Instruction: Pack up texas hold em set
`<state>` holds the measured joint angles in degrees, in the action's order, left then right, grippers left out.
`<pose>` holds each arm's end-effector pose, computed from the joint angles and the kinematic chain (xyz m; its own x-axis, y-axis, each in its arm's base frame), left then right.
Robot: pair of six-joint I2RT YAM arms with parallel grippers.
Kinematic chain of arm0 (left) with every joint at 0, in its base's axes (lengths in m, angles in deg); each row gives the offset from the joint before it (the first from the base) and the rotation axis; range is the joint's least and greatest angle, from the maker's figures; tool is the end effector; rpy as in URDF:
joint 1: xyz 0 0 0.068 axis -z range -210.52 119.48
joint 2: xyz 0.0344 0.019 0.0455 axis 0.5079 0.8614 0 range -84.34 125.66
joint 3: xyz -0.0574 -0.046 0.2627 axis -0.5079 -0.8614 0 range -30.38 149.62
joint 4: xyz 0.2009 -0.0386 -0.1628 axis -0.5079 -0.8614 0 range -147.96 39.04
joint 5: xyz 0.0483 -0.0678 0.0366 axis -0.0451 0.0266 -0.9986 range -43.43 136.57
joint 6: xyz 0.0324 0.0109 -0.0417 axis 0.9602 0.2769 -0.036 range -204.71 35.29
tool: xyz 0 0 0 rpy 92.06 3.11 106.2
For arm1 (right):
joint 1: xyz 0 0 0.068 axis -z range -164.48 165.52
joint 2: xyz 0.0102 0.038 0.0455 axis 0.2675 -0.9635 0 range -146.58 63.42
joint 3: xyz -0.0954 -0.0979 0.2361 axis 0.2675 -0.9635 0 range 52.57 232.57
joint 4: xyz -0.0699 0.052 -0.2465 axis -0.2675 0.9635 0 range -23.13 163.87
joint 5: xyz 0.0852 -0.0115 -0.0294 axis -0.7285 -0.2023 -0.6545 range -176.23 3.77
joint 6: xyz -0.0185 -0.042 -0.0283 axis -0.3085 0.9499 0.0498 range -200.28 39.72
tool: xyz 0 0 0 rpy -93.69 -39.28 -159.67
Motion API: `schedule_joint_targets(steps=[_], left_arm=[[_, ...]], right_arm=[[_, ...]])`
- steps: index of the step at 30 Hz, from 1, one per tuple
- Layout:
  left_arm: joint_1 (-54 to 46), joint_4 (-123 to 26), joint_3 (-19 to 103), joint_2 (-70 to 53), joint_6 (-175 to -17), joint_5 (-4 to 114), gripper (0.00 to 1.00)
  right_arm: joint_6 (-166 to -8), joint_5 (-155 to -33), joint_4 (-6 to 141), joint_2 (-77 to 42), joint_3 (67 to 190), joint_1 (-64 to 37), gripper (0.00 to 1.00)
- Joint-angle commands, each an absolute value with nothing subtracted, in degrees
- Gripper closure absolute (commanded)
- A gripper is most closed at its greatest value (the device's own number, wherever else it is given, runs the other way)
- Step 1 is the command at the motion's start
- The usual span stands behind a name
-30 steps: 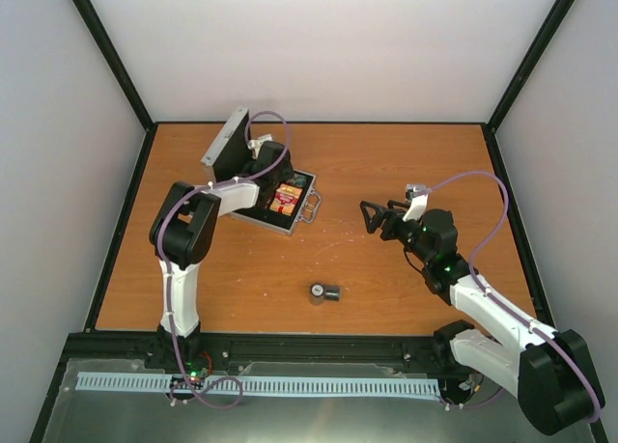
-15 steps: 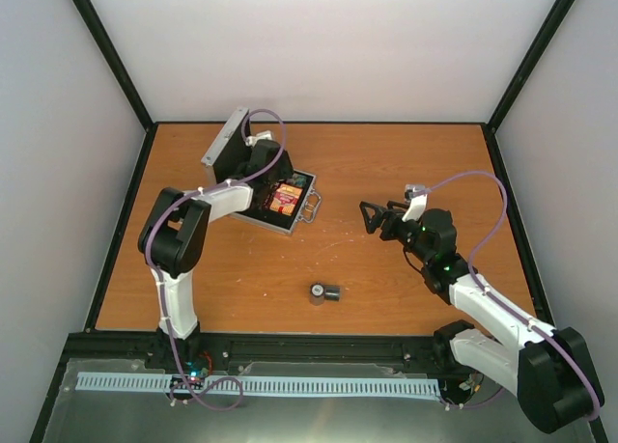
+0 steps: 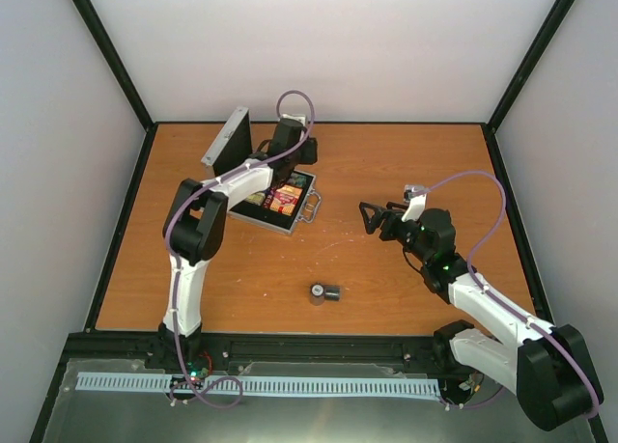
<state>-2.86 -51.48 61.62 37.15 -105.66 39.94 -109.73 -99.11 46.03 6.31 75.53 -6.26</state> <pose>0.4407 -0.2264 0.2156 -0.5470 -0.1143 -0.8293 0.1895 0.9480 -0.2557 0.2002 0.0886 0.2223 -0.4630 0.3311 -0.8222 -0.3854 0.7602 0.5231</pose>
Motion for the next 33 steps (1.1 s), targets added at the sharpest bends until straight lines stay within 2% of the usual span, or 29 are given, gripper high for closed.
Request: schedule_joint_targets(steps=[1, 12, 33], left_arm=[[-2.95, -59.96, 67.42, 41.13, -102.13, 42.35, 0.41], [-3.33, -66.05, 72.44, 45.16, -102.91, 40.52, 0.41], [-7.33, -67.64, 67.96, 42.52, -112.64, 35.54, 0.41]], right_arm=[[-109.72, -99.47, 44.35, 6.01, 76.09, -5.66, 0.00], [-109.66, -99.62, 44.40, 6.21, 75.97, -5.59, 0.00], [-109.65, -99.59, 44.36, 6.97, 75.48, -5.53, 0.00]])
